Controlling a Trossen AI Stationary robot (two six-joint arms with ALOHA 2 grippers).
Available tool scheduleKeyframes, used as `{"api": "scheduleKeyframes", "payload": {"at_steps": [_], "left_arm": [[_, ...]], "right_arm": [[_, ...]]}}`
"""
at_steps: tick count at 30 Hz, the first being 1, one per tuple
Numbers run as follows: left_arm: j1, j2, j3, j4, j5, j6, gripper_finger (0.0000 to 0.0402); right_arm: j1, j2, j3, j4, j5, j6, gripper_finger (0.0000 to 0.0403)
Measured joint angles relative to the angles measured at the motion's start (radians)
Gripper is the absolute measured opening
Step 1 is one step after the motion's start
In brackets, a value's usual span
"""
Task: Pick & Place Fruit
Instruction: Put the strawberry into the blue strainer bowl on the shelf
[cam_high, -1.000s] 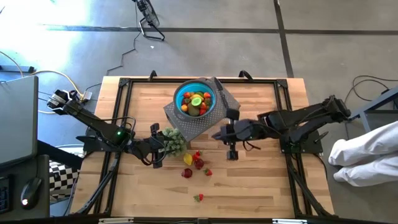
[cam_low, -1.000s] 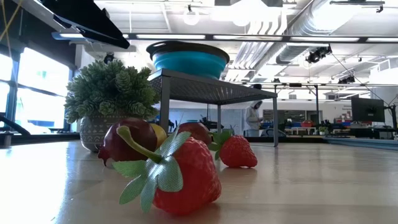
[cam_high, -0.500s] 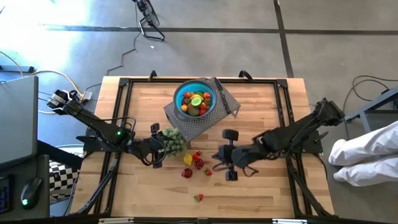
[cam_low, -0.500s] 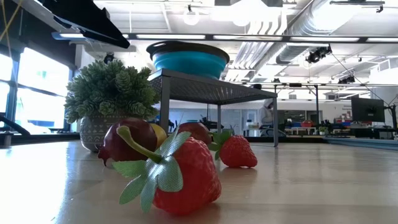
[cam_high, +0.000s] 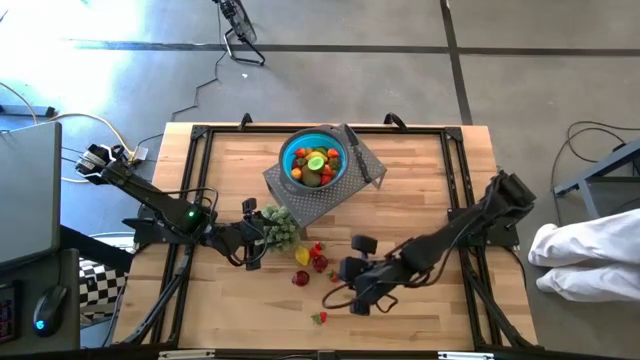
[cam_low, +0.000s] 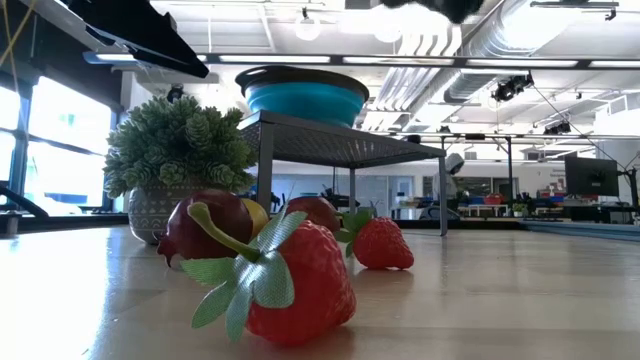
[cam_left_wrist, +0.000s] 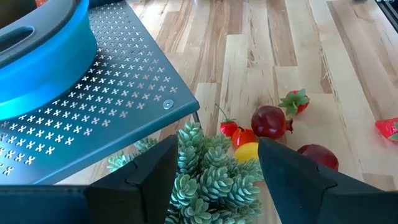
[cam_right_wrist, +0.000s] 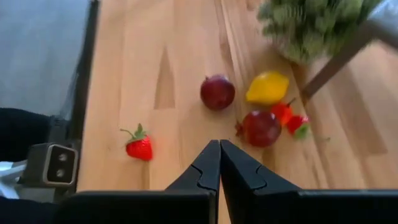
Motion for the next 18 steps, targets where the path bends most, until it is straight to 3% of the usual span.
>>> {"api": "scheduleKeyframes", "payload": {"at_steps": [4,7,18], "left_arm": [[0.0,0.0,0.0,0.0,0.0,0.0,0.0218],[0.0,0.0,0.0,0.0,0.0,0.0,0.0218],[0.0,0.0,0.0,-0.01,0.001,-0.001,0.0218]], "right_arm": [[-0.003,0.056,0.0,-0.001,-0.03,0.055,0.0014],[-0.002,0.1,0.0,-0.002,-0.085,0.056,0.0045],[-0.002,0.22,0.0,-0.001,-0.101,0.012,0.0242]]}}
